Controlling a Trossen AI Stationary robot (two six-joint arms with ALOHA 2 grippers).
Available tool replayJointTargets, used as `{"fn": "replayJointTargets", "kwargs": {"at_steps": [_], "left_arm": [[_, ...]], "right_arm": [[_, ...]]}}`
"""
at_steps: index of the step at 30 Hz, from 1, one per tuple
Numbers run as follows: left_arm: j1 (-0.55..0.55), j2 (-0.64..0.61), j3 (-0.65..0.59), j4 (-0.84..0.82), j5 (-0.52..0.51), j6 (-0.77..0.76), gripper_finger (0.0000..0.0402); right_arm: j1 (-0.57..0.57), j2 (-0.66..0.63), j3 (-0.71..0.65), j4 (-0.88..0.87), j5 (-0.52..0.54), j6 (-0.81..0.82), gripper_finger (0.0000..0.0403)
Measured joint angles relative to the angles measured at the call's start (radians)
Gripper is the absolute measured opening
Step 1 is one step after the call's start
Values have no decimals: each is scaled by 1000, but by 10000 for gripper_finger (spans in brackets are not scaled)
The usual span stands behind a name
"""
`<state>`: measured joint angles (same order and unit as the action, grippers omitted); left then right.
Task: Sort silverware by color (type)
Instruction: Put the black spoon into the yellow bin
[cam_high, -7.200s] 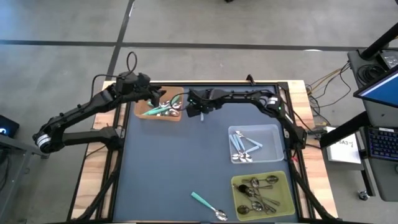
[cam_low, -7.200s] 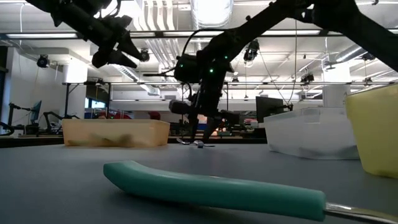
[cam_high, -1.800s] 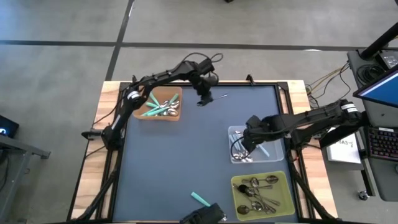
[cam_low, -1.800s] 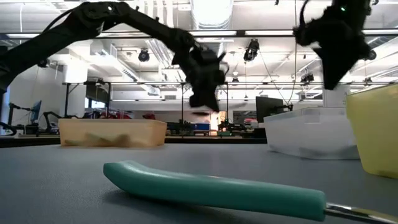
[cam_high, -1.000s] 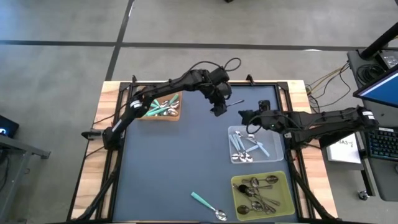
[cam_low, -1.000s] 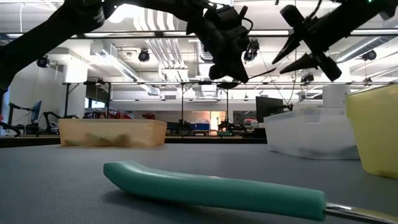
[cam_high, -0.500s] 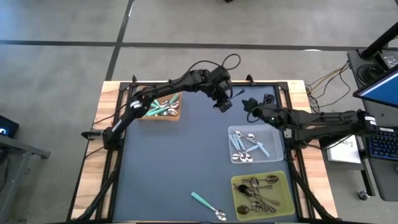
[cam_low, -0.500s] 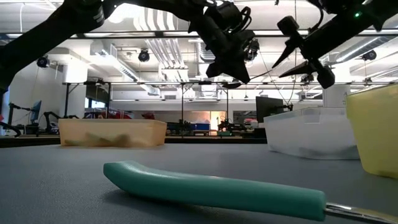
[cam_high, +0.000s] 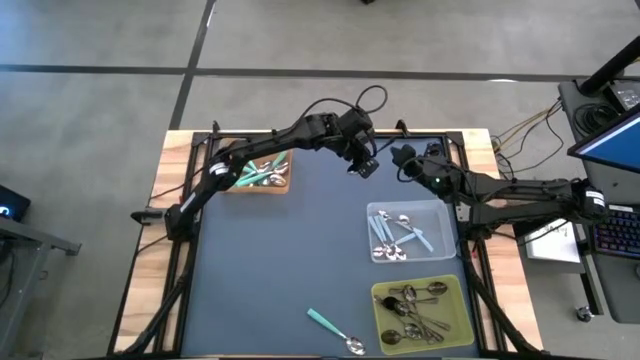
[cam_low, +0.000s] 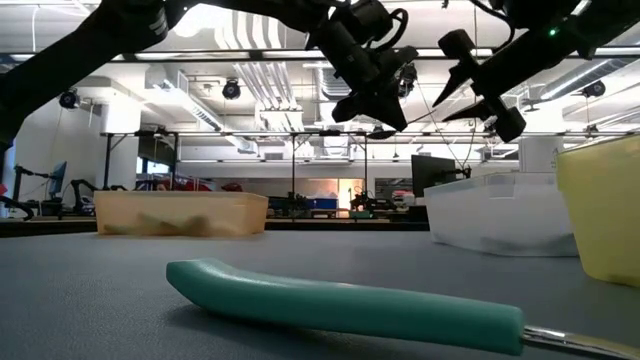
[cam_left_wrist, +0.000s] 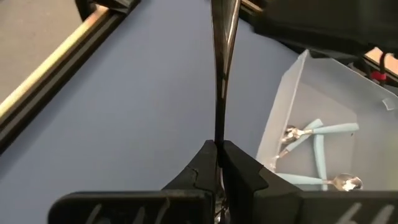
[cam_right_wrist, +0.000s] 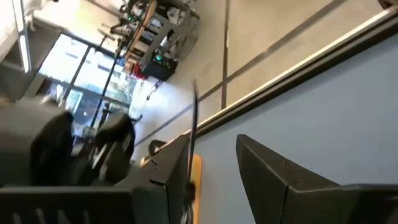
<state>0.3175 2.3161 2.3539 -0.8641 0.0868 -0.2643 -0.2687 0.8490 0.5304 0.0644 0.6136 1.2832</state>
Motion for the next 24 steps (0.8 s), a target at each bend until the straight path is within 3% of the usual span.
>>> {"fn": "replayJointTargets", "kwargs": {"at_steps": [24], "left_arm": [[-59,2,-2,21,-56,-7,0]], "right_arm": [[-26,18,0,22,-22,7,95]]}}
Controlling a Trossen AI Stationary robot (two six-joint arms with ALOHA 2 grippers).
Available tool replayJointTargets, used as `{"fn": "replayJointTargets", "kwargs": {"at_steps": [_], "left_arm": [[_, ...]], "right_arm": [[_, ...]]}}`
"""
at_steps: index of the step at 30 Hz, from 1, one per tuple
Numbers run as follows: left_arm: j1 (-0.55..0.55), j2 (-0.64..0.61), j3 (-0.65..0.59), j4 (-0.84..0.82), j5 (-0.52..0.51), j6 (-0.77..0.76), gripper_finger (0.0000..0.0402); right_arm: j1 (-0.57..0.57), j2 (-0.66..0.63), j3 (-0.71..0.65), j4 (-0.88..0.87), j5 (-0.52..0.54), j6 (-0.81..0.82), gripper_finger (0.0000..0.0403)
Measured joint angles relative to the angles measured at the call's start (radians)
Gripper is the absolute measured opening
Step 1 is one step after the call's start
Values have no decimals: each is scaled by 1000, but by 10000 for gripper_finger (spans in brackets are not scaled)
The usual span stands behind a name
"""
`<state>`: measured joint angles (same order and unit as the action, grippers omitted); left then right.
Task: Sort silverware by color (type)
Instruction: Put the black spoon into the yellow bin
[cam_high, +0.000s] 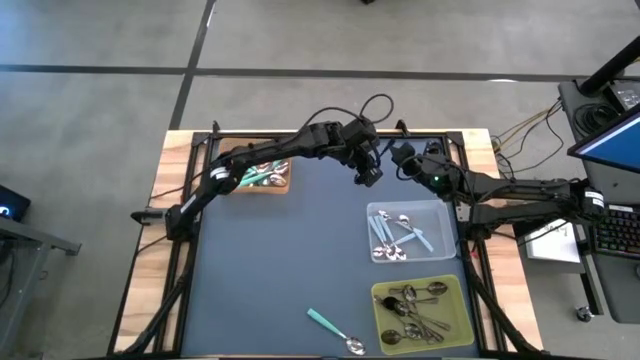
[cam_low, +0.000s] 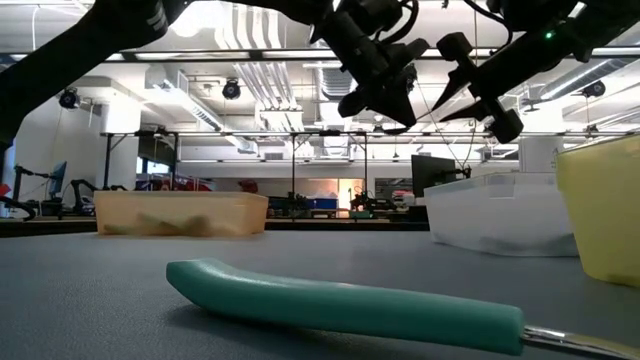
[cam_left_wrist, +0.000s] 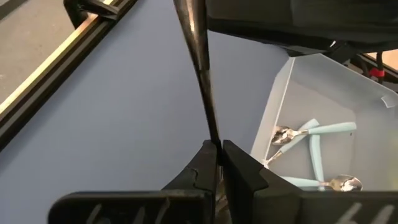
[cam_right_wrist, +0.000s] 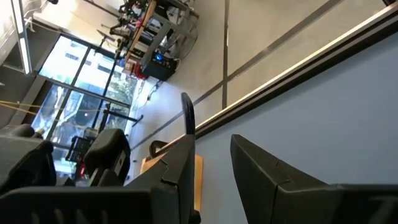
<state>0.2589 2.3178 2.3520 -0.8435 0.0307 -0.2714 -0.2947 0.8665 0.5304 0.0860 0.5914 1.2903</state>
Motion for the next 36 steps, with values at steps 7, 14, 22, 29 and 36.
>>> {"fn": "replayJointTargets", "kwargs": {"at_steps": [7,14,22,29,36], "left_arm": [[-6,1,0,22,-11,1,2],[39,1,2,25,-19,0,2],[67,1,2,34,73,-14,1],[65,1,2,67,166,-30,0],[71,2,2,81,209,-48,0]], "right_arm": [[-1,-1,0,2,1,-8,95],[-1,-2,0,3,-45,-7,95],[0,-21,0,4,-50,-43,95],[0,-21,0,37,-50,-86,95],[-1,-21,1,134,-78,-200,95]]}}
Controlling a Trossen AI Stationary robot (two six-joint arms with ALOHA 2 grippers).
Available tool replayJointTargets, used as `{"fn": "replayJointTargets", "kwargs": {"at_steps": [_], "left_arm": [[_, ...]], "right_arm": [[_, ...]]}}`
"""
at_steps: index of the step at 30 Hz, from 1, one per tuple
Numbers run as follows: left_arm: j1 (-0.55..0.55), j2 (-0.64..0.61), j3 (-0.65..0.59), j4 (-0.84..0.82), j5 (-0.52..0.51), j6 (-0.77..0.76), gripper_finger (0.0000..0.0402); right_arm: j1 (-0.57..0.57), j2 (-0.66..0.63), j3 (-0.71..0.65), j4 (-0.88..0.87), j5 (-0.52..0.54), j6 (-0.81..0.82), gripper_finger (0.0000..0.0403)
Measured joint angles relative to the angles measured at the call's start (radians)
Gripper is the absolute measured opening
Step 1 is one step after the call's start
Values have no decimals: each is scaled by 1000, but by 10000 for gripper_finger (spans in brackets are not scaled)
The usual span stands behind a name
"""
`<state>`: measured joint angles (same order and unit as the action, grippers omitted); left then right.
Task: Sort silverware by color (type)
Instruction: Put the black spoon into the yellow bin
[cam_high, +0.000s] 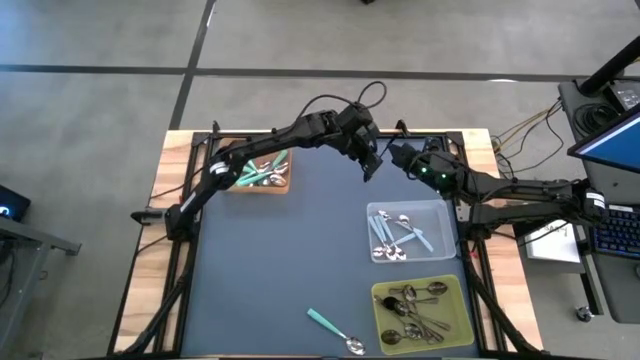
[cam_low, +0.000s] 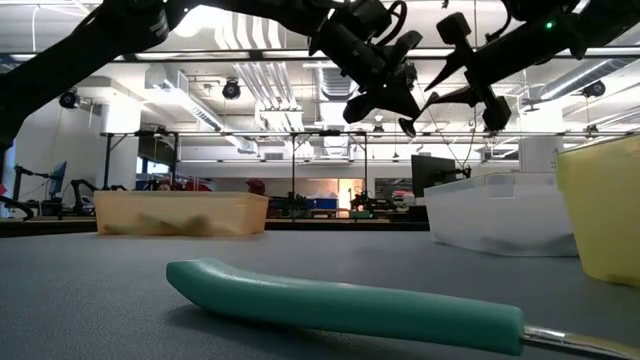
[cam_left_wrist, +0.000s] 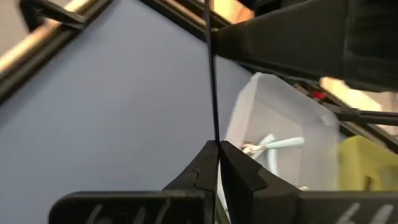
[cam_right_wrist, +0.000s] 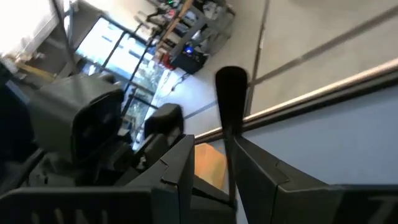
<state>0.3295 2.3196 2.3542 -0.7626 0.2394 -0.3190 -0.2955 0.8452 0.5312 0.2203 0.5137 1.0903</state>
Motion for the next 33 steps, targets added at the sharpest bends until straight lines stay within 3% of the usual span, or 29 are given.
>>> {"fn": "replayJointTargets", "kwargs": {"at_steps": [25,30,33], "left_arm": [[17,0,-3,11,23,-6,0],[17,0,-6,-90,22,94,0],[17,0,-6,-157,22,173,0]], "right_arm": [[0,0,2,-14,-17,-19,95],[-18,-25,3,-192,-43,-49,95],[-58,-29,3,-371,-155,-47,95]]}}
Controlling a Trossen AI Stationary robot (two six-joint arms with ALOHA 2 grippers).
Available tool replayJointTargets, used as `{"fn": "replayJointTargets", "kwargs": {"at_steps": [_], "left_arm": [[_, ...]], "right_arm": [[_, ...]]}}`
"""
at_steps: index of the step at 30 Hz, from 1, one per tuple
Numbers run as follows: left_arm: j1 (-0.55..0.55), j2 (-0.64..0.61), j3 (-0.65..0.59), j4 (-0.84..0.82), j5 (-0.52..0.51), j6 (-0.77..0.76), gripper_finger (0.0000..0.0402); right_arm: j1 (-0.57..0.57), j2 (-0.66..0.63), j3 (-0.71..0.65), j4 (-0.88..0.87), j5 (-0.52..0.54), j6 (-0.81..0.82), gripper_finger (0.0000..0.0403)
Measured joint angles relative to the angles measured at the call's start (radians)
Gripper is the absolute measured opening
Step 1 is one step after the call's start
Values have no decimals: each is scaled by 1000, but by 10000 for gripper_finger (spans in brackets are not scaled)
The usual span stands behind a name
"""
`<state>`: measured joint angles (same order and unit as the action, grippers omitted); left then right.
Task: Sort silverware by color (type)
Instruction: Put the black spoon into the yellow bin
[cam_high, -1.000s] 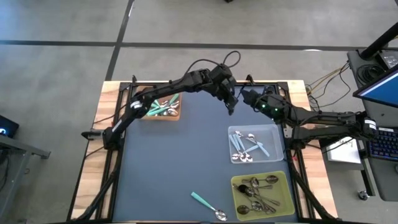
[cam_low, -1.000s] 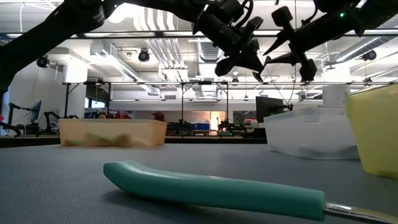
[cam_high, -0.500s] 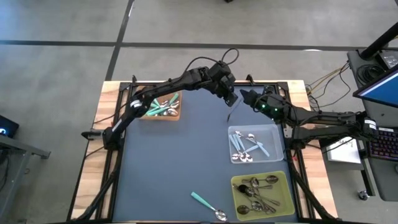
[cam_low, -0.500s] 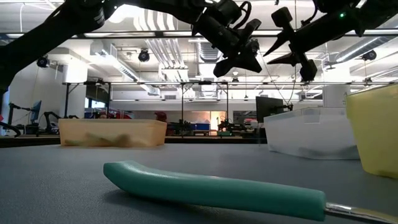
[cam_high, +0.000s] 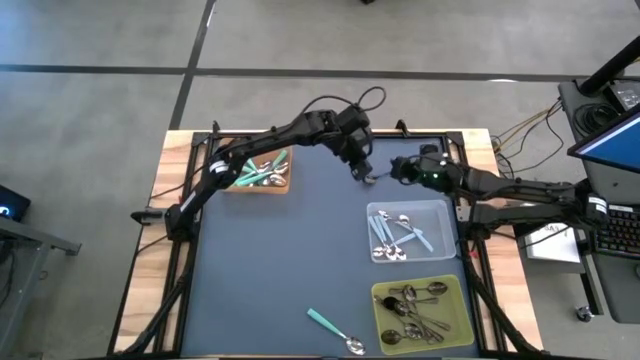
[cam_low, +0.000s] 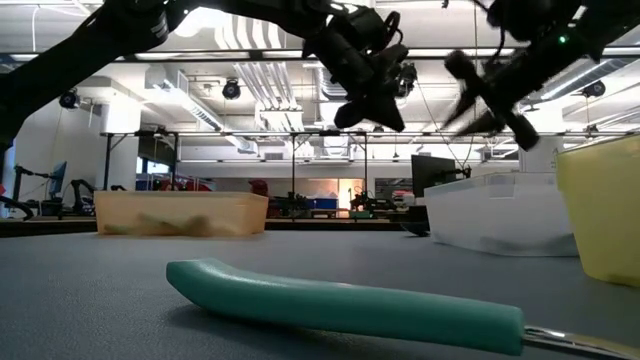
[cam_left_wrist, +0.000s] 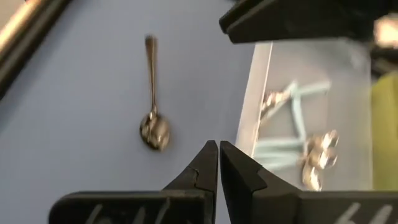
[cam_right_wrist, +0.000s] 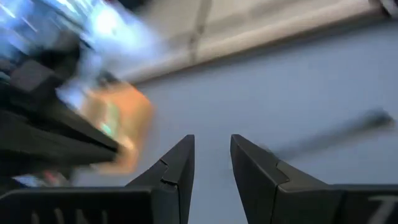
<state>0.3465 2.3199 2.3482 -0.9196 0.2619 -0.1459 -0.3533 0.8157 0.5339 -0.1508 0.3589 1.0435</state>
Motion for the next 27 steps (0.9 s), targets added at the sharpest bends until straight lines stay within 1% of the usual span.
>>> {"fn": "replayJointTargets", "kwargs": {"at_steps": [2,5,7,9,11,13,17,20,24,27], "left_arm": [[-1,0,0,-46,0,35,0],[-2,0,0,-110,0,88,0],[-4,0,-1,-138,0,115,0],[-5,0,-1,-150,0,129,0],[-5,0,-1,-153,0,135,0],[-5,-2,-2,-150,2,137,0],[-5,-9,-2,-145,3,135,0],[-6,-21,-2,-156,3,131,0],[-6,-64,-2,-245,-5,143,0],[-6,-106,-3,-339,-72,150,0]], "right_arm": [[-27,6,0,-84,-75,-7,95],[-59,12,0,-124,-135,-61,95],[-76,12,0,-124,-159,-99,95],[-94,13,19,-159,-170,-138,95],[-116,23,58,-215,-176,-194,95],[-141,44,110,-307,-176,-255,95],[-197,136,230,-524,-176,-405,95],[-234,232,302,-637,-183,-530,95],[-271,368,369,-720,-185,-670,95],[-295,444,407,-726,-209,-751,95]]}}
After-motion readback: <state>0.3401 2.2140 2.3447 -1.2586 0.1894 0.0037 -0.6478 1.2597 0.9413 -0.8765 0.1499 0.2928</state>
